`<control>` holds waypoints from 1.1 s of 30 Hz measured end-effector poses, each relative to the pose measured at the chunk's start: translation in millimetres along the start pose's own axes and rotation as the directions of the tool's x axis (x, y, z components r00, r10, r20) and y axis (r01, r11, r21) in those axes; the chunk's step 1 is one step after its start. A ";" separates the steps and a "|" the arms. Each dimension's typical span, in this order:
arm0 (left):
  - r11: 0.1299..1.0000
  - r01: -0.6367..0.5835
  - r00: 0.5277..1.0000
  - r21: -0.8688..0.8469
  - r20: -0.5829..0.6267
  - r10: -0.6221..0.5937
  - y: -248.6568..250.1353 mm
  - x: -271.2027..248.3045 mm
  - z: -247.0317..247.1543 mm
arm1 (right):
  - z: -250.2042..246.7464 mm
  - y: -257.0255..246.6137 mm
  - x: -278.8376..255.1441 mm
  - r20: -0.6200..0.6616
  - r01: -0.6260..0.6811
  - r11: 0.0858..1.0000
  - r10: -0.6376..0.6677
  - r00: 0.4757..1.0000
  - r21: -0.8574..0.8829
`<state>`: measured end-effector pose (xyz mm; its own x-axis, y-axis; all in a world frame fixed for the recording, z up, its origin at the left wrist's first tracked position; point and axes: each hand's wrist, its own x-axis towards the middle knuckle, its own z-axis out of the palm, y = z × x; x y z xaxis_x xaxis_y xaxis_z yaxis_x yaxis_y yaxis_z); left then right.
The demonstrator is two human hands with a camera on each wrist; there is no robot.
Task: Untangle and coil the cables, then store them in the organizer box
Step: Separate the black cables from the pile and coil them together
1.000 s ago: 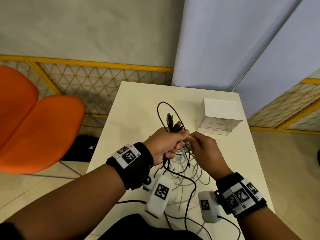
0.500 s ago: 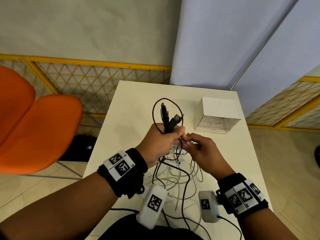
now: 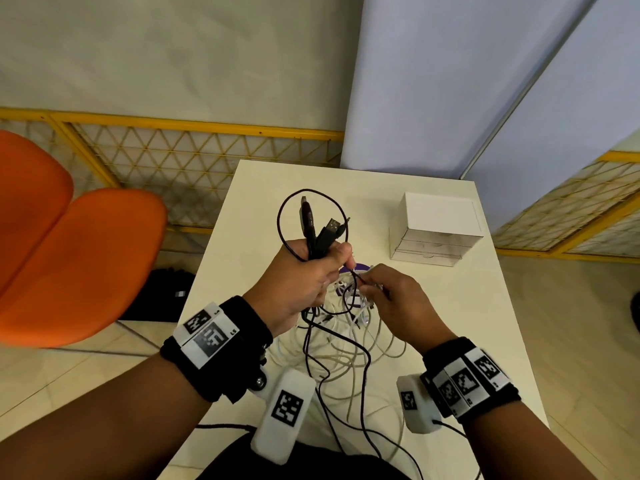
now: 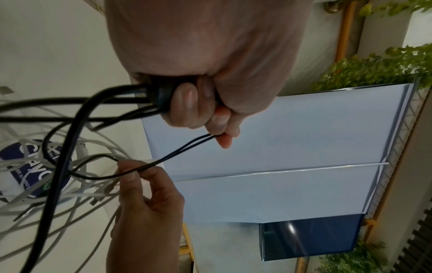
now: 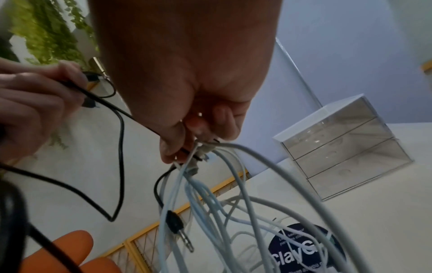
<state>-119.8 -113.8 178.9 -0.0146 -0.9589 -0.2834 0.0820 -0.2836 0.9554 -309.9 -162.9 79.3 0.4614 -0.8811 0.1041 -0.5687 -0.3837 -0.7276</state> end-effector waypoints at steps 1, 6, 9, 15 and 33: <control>1.000 -0.004 1.000 0.004 0.007 0.004 -0.3 -1.7 1.4 | -0.6 -1.1 0.9 -0.006 0.004 1.000 -0.004 1.000 -0.019; 0.999 -0.041 0.999 -0.032 0.031 0.042 6.4 -9.5 2.7 | -0.8 2.9 7.5 0.104 -0.026 0.965 0.055 0.993 -0.261; 0.994 -0.095 0.995 -0.054 0.026 0.097 18.3 -9.1 -3.6 | -0.3 21.6 5.2 0.144 -0.104 0.961 0.144 0.979 -0.256; 0.986 -0.132 0.991 -0.100 0.004 0.133 23.2 -10.0 -9.5 | 1.2 39.2 0.8 0.098 -0.147 0.989 0.144 0.985 0.022; 0.963 -0.227 0.973 -0.143 0.019 0.232 50.4 -12.0 -20.5 | 14.4 87.2 -29.3 0.216 -0.404 0.868 0.470 0.856 -0.288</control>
<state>-95.1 -116.4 228.7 -0.0136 -0.9985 -0.0529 0.2252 -0.0546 0.9728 -363.2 -166.6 3.1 0.2746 -0.8745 -0.3998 -0.8765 -0.0567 -0.4780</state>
